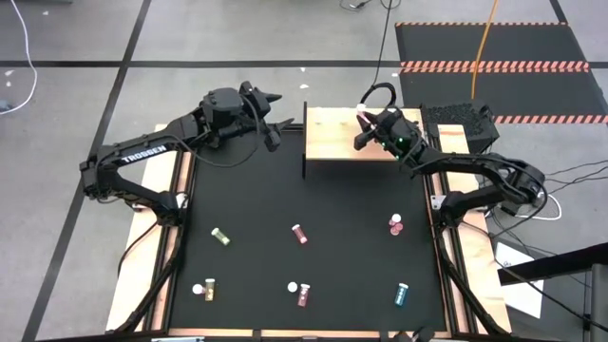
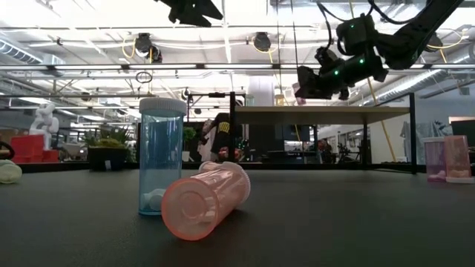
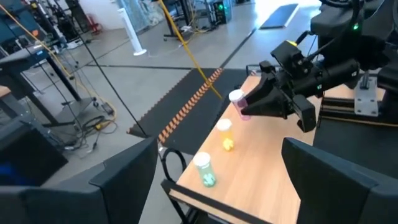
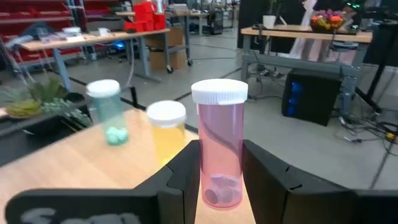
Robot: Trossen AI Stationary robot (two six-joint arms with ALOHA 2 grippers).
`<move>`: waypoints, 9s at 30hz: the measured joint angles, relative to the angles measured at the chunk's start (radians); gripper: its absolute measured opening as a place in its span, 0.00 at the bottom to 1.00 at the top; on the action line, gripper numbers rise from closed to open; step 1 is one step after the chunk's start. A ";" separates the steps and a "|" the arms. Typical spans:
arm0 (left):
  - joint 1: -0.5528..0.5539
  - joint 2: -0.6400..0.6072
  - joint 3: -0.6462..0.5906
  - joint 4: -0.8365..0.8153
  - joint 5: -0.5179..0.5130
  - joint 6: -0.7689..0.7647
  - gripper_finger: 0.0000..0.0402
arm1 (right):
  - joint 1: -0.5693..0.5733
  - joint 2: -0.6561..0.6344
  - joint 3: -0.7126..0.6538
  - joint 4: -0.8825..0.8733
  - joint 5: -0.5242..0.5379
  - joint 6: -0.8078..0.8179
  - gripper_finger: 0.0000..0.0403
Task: Pick and place medicine bottles onto shelf by color
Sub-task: Put the left pink pill bottle on the shelf, then put the top orange pill bottle on the shelf
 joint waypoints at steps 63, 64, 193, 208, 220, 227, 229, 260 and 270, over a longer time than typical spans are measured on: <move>0.073 0.000 -0.022 -0.017 0.002 0.059 0.85 | -0.116 0.068 0.001 -0.006 -0.145 0.021 0.25; 0.073 0.000 -0.022 -0.017 0.002 0.059 0.85 | -0.116 0.067 0.000 -0.010 -0.146 0.022 0.25; -0.888 -0.002 0.251 -1.035 -0.399 -1.166 0.85 | 0.968 0.050 0.757 -0.625 0.171 0.217 0.52; -1.182 0.001 -0.089 -0.778 -0.474 -1.529 0.85 | 1.131 0.294 0.764 -0.625 0.198 0.611 0.52; -1.174 0.001 -0.163 -0.853 -0.322 -1.755 0.85 | 1.088 0.391 0.887 -0.663 0.087 0.579 0.52; -1.198 0.001 -0.163 -0.861 -0.261 -1.789 0.85 | 1.044 0.429 0.889 -0.672 0.010 0.547 0.52; -1.215 0.001 -0.163 -0.861 -0.272 -1.767 0.85 | 1.032 0.431 0.889 -0.689 0.008 0.529 0.52; -1.230 0.015 -0.163 -0.857 -0.428 -1.718 0.85 | 1.050 0.120 0.861 -2.146 -0.045 1.267 0.52; -1.230 0.015 -0.163 -0.858 -0.471 -1.718 0.85 | 1.028 -0.155 0.593 -2.072 -0.074 1.405 0.52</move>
